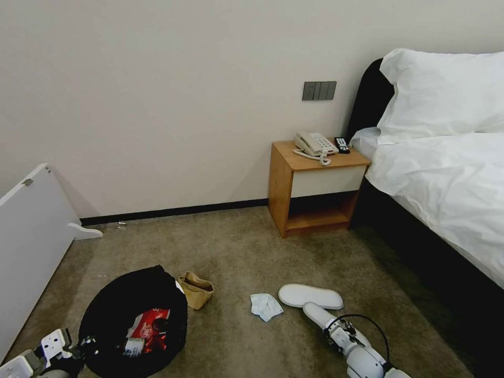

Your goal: Pick up the trash bin, then pick up the garbage from the floor and place it into the trash bin.

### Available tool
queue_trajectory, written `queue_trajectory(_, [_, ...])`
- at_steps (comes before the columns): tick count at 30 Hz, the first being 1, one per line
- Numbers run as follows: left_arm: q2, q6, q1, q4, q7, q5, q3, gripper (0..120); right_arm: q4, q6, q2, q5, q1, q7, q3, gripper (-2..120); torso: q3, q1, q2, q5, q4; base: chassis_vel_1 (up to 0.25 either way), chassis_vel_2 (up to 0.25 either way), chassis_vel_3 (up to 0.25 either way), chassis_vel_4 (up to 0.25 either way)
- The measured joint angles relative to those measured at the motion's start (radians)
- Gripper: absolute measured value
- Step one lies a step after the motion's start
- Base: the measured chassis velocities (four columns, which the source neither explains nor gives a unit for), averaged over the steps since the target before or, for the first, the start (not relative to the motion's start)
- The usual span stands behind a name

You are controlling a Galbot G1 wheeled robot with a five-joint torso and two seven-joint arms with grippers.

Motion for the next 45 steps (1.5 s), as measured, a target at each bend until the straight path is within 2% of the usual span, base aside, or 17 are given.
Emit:
queue_trajectory(1, [0.000,0.000,0.000,0.000,0.000,0.000,0.000,2,0.000,0.000,0.000,0.000,0.000,0.000,0.000,42,0.000,0.000,0.000,0.0000,0.0000,0.000,0.000,0.000,0.000])
queue_trajectory(3, [0.000,0.000,-0.002,0.002,0.000,0.000,0.002,2,0.008,0.000,-0.001,0.001,-0.001,0.002,0.000,32,0.000,0.000,0.000,0.0000,0.0005,0.000,0.000,0.000,0.000])
queue_trajectory(4, [0.000,0.000,-0.002,0.002,0.000,0.000,0.002,2,0.008,0.000,-0.001,0.001,-0.001,0.002,0.000,32,0.000,0.000,0.000,0.0000,0.0005,0.000,0.000,0.000,0.000])
queue_trajectory(7, [0.001,0.000,-0.002,0.002,-0.001,0.000,0.006,2,0.023,0.000,-0.003,0.001,-0.004,0.008,-0.002,15,0.000,0.000,0.000,0.0001,0.0006,0.000,0.000,0.000,0.000])
queue_trajectory(8, [0.001,0.000,-0.002,0.002,-0.001,0.000,0.006,2,0.023,0.000,-0.003,0.001,-0.004,0.008,-0.002,15,0.000,0.000,0.000,0.0001,0.0006,0.000,0.000,0.000,0.000])
queue_trajectory(10, [0.003,0.000,-0.002,0.002,-0.001,0.000,0.006,2,0.048,0.000,-0.011,0.002,-0.009,0.015,-0.004,6,0.000,0.000,0.000,0.0001,0.0007,0.000,0.000,0.000,0.000])
queue_trajectory(13, [0.003,0.000,-0.003,0.002,-0.002,0.000,0.007,2,0.076,0.002,-0.023,0.002,-0.013,0.023,-0.004,2,0.000,0.000,0.000,0.0003,0.0007,0.000,0.000,0.000,0.000])
queue_trajectory(22, [0.000,0.000,-0.009,0.003,-0.004,0.004,0.021,2,0.200,0.010,-0.070,0.006,-0.031,0.051,0.011,2,0.000,0.000,0.000,0.0001,0.0007,0.000,0.000,0.000,0.000])
queue_trajectory(33, [0.000,0.000,-0.006,-0.003,-0.005,0.008,0.024,2,0.233,0.039,-0.080,0.006,-0.033,0.066,0.015,2,0.000,0.000,0.000,0.0003,0.0008,0.000,0.000,0.000,0.000])
queue_trajectory(39, [0.004,0.000,-0.005,-0.008,-0.005,0.004,0.019,2,0.301,0.101,-0.099,-0.002,-0.042,0.077,0.045,2,0.000,0.000,0.000,0.0003,0.0006,0.000,0.000,0.000,0.000])
queue_trajectory(45, [0.006,0.000,-0.008,-0.013,-0.013,-0.007,0.025,2,0.459,0.170,-0.131,0.044,-0.042,0.077,0.090,2,0.000,0.000,0.000,0.0000,0.0008,0.000,0.000,0.000,0.000])
